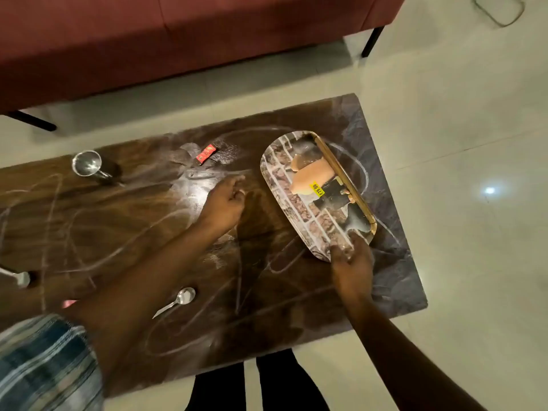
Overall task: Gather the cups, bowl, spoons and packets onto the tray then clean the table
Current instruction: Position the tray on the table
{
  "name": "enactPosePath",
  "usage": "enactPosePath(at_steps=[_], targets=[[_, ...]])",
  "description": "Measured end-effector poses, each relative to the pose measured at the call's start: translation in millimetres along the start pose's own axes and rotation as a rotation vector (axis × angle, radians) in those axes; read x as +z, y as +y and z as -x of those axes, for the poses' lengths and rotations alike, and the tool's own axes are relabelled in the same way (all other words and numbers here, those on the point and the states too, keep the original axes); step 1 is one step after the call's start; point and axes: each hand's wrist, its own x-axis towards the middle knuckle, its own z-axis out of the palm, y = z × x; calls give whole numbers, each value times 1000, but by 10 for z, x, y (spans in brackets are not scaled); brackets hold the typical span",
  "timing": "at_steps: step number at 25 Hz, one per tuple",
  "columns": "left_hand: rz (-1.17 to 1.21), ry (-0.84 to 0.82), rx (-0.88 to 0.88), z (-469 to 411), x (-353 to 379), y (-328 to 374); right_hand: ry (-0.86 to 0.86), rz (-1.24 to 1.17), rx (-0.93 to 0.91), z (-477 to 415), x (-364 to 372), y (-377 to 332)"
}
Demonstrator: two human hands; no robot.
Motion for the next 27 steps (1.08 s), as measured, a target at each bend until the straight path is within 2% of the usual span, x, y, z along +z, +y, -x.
enactPosePath(at_steps=[3,5,10,13,19,23,27], targets=[[-16,24,58,-432,217,62,222,-73,119,-166,35,178],[-10,-27,59,-736,376,169,284,-118,178,-238,50,285],[117,-34,-49,-1260,609,361,271,-406,171,-285,87,453],[95,-39,3,-1342,626,380,258,-464,155,-263,87,473],[224,104,43,-919,-47,26,171,-278,-3,-622,-51,222],[260,63,-140,-390,-511,-656,61,-138,-98,-1117,108,-147],[405,56,-316,59,-588,-1112,-71,64,-255,-1414,364,-415]])
